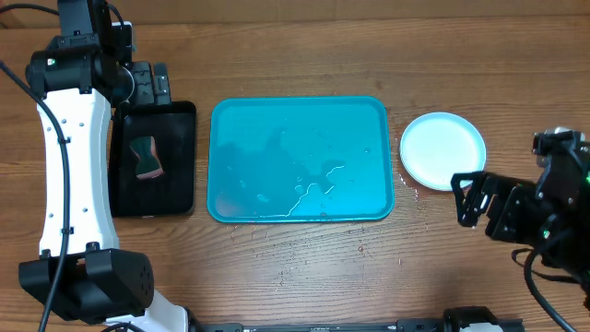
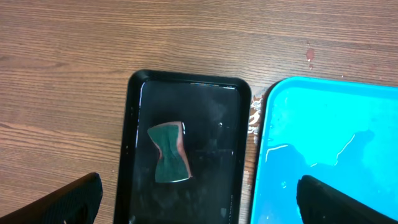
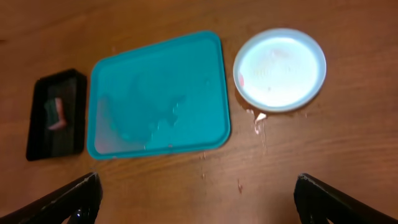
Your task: Clean dirty plates on tray and stack at the side
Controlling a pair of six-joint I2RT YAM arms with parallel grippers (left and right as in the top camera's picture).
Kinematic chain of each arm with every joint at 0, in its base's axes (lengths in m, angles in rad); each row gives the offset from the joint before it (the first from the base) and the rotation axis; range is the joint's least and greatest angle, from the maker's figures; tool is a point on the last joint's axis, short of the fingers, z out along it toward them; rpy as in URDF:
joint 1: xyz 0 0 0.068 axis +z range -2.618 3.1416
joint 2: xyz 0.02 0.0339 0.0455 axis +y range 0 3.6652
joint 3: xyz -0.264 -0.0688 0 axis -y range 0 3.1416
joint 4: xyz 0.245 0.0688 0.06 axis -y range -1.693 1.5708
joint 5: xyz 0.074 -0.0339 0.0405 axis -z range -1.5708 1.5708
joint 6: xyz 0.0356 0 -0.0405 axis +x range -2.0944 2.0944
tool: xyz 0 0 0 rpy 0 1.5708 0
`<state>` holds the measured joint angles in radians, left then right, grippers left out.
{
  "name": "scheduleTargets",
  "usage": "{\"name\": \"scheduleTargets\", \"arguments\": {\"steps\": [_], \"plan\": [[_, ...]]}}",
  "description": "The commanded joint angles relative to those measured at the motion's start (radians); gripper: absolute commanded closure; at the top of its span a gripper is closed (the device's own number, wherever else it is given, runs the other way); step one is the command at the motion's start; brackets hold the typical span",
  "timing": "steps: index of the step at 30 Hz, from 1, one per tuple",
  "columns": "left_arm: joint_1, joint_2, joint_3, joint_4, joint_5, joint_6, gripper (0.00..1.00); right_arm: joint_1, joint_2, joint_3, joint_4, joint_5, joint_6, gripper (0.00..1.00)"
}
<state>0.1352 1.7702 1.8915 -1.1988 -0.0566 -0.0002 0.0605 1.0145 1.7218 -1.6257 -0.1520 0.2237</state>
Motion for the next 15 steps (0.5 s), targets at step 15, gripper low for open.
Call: {"name": "scheduleTargets", "arguments": {"steps": [15], "plan": [[0.0, 0.008, 0.002, -0.002, 0.005, -0.003, 0.0, -0.005, -0.385, -0.6, 0.784, 0.039, -0.218, 0.0]]}}
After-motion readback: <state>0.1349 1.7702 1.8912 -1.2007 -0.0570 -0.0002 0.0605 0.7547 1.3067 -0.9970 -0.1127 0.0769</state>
